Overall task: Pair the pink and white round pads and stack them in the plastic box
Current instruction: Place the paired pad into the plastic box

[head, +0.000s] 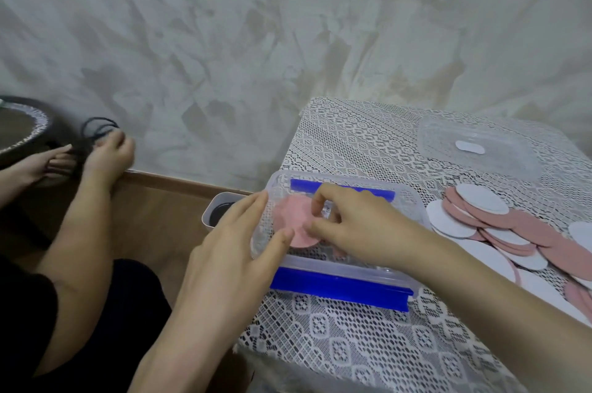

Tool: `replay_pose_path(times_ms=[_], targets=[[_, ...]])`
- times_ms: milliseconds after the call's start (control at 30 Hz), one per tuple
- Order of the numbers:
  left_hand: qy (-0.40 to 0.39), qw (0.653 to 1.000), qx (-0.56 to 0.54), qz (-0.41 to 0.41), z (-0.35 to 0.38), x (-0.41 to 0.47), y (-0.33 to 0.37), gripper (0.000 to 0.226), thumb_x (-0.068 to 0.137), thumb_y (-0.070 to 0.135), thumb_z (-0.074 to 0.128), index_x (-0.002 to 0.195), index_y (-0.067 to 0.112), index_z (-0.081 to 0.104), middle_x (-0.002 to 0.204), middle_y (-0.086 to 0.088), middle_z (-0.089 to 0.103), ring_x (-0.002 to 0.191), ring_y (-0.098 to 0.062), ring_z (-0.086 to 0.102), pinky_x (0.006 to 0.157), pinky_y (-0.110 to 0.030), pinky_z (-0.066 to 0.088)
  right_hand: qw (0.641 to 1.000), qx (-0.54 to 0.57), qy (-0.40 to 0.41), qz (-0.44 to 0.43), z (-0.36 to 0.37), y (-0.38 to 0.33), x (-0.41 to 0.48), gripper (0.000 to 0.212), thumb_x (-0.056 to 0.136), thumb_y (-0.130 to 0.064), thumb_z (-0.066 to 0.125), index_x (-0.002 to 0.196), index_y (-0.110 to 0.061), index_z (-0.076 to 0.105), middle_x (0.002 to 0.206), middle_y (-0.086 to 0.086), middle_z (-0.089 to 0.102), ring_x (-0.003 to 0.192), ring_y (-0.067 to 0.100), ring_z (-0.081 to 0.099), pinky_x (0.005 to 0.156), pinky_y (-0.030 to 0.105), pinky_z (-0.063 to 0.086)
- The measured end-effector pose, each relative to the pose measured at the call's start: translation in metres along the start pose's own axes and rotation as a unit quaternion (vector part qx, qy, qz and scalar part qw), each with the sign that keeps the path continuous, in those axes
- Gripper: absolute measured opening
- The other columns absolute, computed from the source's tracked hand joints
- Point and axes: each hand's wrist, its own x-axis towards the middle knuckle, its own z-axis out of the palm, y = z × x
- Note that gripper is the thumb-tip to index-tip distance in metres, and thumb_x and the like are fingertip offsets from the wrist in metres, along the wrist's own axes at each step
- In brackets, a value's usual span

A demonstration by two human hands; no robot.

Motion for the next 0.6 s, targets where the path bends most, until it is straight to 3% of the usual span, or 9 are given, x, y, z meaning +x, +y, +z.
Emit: replay_pose_path(times_ms=[100, 167, 400, 500, 600], targets=[[0.007, 1.0, -0.005, -0.002, 0.0, 0.0, 0.001, 0.062, 0.091, 0.058, 0.054, 0.148, 0.04, 0.042, 0.151, 0.031, 0.037, 0.138, -0.001, 0.041, 0.11, -0.032, 0.037, 0.998, -0.047, -0.038, 0.003, -0.002, -0.004, -0.005, 0.048, 0.079, -0.064, 0.07, 0.108, -0.034, 0.046, 0.084, -0.01, 0.066, 0.077, 0.01, 0.061, 0.074, 0.036, 0.053], [0.009, 1.0, -0.007, -0.003, 0.001, 0.0, 0.001, 0.061, 0.09, 0.058, 0.054, 0.148, 0.04, 0.043, 0.151, 0.032, 0.038, 0.138, 0.0, 0.04, 0.111, -0.032, 0.036, 0.997, -0.061, -0.045, 0.007, -0.002, -0.006, -0.004, 0.053, 0.077, -0.063, 0.073, 0.11, -0.033, 0.044, 0.085, -0.009, 0.064, 0.078, 0.012, 0.06, 0.075, 0.037, 0.052], [0.014, 1.0, 0.019, 0.009, -0.001, 0.0, 0.002, 0.056, 0.094, 0.047, 0.056, 0.148, 0.04, 0.043, 0.151, 0.03, 0.039, 0.139, 0.004, 0.036, 0.109, -0.024, 0.031, 0.999, -0.044, 0.006, -0.014, 0.006, -0.001, 0.008, 0.032, 0.089, -0.039, 0.072, 0.113, -0.03, 0.053, 0.088, -0.009, 0.068, 0.087, 0.019, 0.062, 0.073, 0.035, 0.047], [0.01, 1.0, 0.026, 0.01, -0.001, 0.001, 0.003, 0.055, 0.095, 0.046, 0.056, 0.148, 0.039, 0.043, 0.151, 0.029, 0.04, 0.139, 0.002, 0.037, 0.105, -0.022, 0.032, 0.997, -0.067, 0.017, -0.031, 0.008, 0.002, 0.008, 0.031, 0.092, -0.036, 0.067, 0.118, -0.03, 0.051, 0.09, -0.009, 0.065, 0.091, 0.023, 0.061, 0.072, 0.036, 0.044], [0.013, 0.999, 0.028, 0.01, -0.001, 0.0, 0.003, 0.055, 0.096, 0.046, 0.056, 0.149, 0.039, 0.043, 0.151, 0.028, 0.041, 0.139, 0.001, 0.038, 0.105, -0.023, 0.033, 0.993, -0.099, 0.033, -0.053, 0.011, 0.004, 0.006, 0.028, 0.093, -0.038, 0.061, 0.117, -0.031, 0.047, 0.093, -0.006, 0.067, 0.09, 0.027, 0.061, 0.076, 0.04, 0.05]])
